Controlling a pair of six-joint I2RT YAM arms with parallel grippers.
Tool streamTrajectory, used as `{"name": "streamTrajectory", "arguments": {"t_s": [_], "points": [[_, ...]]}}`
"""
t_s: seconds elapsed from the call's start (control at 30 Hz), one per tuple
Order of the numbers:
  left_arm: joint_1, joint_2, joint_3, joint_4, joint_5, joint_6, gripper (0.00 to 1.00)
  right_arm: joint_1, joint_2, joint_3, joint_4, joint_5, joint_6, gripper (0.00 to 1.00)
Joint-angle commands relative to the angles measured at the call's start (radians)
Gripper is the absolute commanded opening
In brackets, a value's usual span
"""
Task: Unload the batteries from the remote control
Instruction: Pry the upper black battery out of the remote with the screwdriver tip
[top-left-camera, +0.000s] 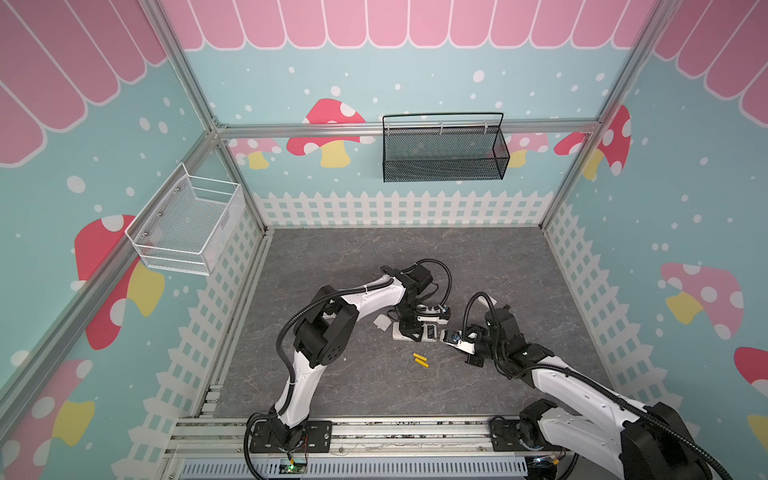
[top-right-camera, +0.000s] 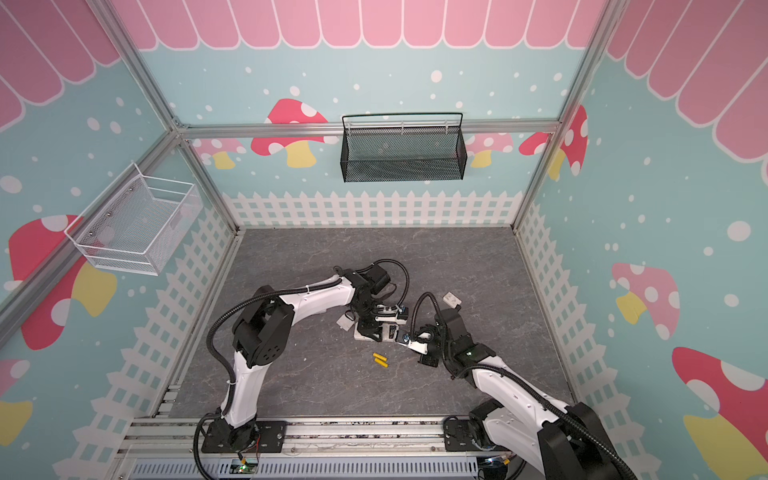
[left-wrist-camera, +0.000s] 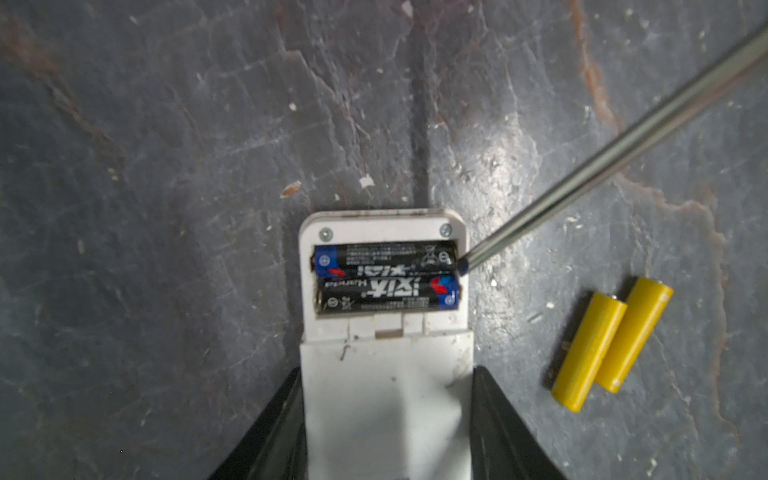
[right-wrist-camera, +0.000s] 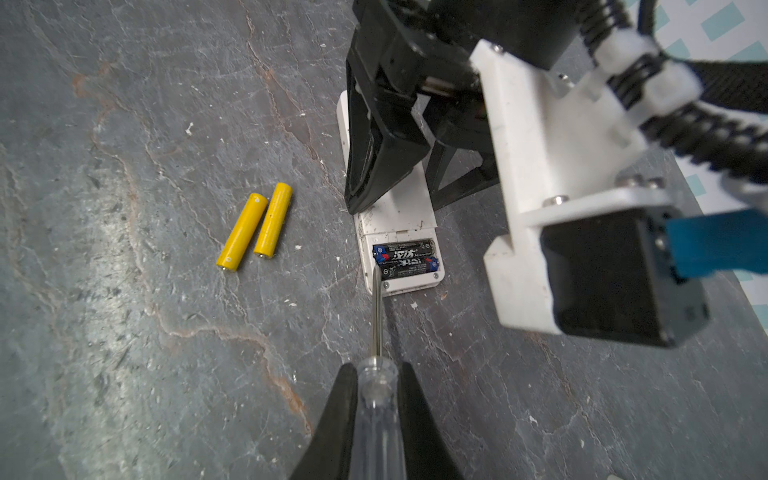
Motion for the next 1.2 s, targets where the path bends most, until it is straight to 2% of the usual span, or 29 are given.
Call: {"name": "streamTrajectory", "arguments": {"t_s": [0.0,0.3,0.67,1.17], "points": [[-0.021,0.021,-0.035,-0.026,-0.033,0.033,0.48,-0.001,0.01,0.02,-0.052,-0.001,-0.035,0.0],[-0.024,0.023,-0.036,-0.026,-0.034,0.036,0.48,-0.001,0.024,0.023,-0.021,0.071,-0.066,0.0],[-0.025,0.025,-0.036,-0.026,-0.032,0.035,0.48,0.046,-0.067,-0.046,0.119,0.234,-0.119,0.0],[-0.029,0.021,-0.046,-0.023,-0.027,0.04,0.48,0.058,-0.116,-0.087,0.253,0.26,-0.107,0.0]]}}
